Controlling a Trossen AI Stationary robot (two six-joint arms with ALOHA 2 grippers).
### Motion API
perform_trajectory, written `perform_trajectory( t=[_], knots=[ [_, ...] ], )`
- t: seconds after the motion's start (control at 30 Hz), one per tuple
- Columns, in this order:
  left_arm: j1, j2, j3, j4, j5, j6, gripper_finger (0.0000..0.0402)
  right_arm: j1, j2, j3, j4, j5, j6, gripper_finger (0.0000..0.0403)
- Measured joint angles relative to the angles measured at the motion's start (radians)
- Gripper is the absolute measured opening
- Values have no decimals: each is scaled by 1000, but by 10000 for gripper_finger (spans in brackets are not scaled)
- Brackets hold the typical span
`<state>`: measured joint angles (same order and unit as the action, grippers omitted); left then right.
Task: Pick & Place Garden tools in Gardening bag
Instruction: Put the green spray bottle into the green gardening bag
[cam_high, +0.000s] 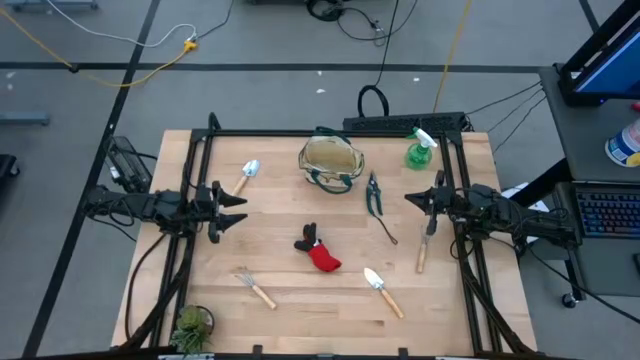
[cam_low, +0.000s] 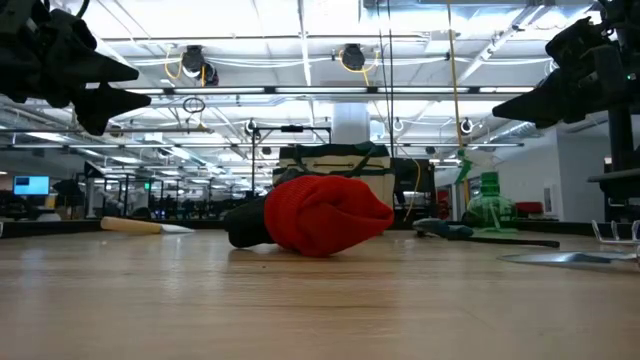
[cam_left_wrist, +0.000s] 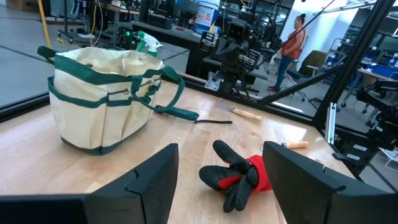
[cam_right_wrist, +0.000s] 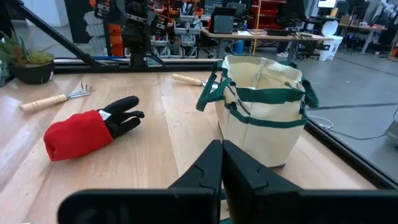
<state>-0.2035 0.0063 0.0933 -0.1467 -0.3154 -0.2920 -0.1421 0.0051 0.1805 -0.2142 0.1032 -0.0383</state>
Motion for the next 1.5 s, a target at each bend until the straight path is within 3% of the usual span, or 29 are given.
perform_trajectory(
  t=[0.27, 1.03, 1.4, 1.5],
  knots=[
    [0, 0, 0, 0, 0, 0, 241, 0, 0, 0, 14, 56, -2, 0],
    [0, 0, 0, 13, -1, -1, 241, 0, 2, 0, 16, 52, -24, 0],
    [0, 0, 0, 29, -1, -1, 241, 0, 2, 0, 220, 54, 307, 0],
    [0, 0, 0, 32, -1, -8, 241, 0, 2, 0, 301, 58, 322, 0]
  ],
)
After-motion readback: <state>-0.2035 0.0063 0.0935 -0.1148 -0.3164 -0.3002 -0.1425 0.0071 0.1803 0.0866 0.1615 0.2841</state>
